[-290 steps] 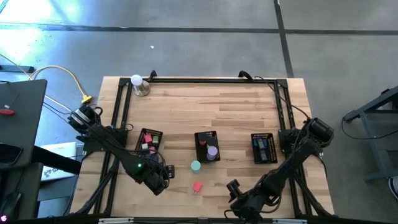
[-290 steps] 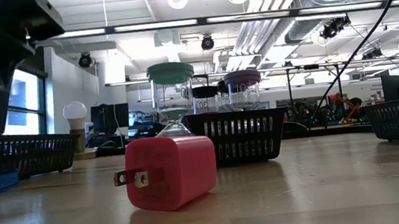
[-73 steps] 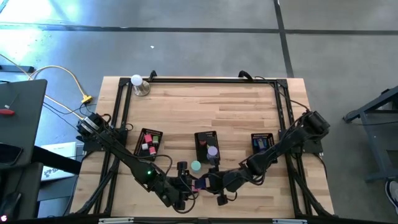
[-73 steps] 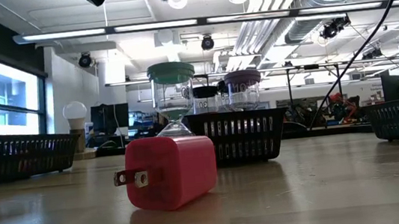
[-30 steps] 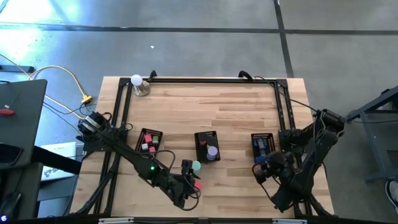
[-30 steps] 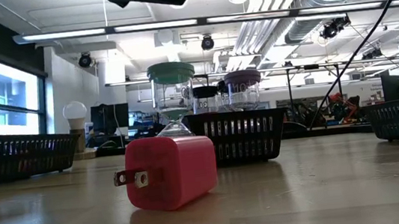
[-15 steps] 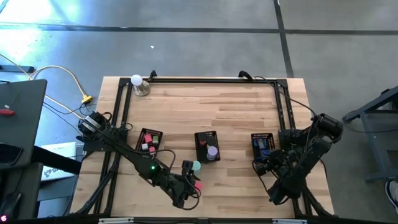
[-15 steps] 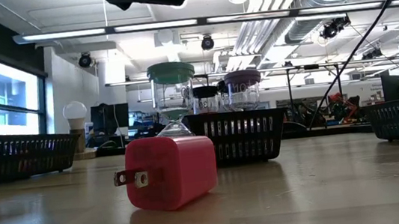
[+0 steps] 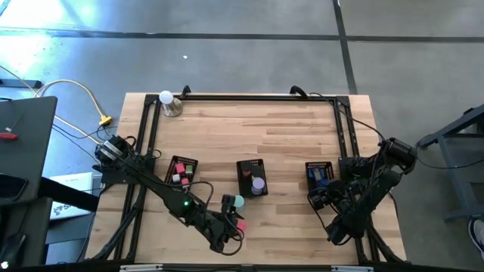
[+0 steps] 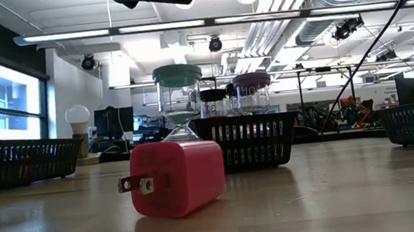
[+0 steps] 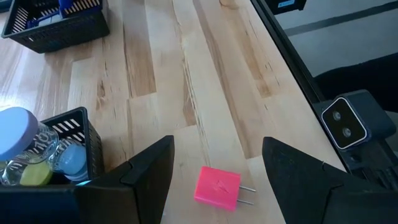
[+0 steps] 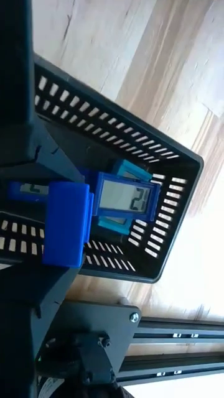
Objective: Pick & Place Office items
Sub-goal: Put the blue digital clock into the right black bin, then put the blue hourglass into the middle black bin
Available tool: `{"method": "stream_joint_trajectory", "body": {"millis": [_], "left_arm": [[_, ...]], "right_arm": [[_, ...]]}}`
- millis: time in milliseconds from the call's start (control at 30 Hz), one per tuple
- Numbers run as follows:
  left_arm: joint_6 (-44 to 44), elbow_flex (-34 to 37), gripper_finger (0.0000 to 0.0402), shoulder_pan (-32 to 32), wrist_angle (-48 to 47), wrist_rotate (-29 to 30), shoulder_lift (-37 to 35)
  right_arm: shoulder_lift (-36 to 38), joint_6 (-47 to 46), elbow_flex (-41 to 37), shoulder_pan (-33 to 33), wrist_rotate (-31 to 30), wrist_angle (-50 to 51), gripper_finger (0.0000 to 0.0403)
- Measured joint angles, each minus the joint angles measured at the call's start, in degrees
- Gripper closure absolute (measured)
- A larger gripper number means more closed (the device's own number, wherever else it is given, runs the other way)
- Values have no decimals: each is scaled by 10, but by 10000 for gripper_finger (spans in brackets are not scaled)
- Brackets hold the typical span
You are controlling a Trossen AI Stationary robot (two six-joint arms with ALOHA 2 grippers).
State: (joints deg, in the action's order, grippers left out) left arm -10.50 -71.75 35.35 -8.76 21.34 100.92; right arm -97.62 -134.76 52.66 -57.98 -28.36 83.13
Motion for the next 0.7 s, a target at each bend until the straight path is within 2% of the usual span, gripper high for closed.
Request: {"method": "stream_joint_trajectory", "body": {"millis": [400,700], "left_arm": [[0,0,165,0,0,-3,0],[-3,0,165,0,0,-4,0]], "right_arm": [[0,2,-11,0,-15,-15,220],[0,2,-11,0,-16,-16,222]]}}
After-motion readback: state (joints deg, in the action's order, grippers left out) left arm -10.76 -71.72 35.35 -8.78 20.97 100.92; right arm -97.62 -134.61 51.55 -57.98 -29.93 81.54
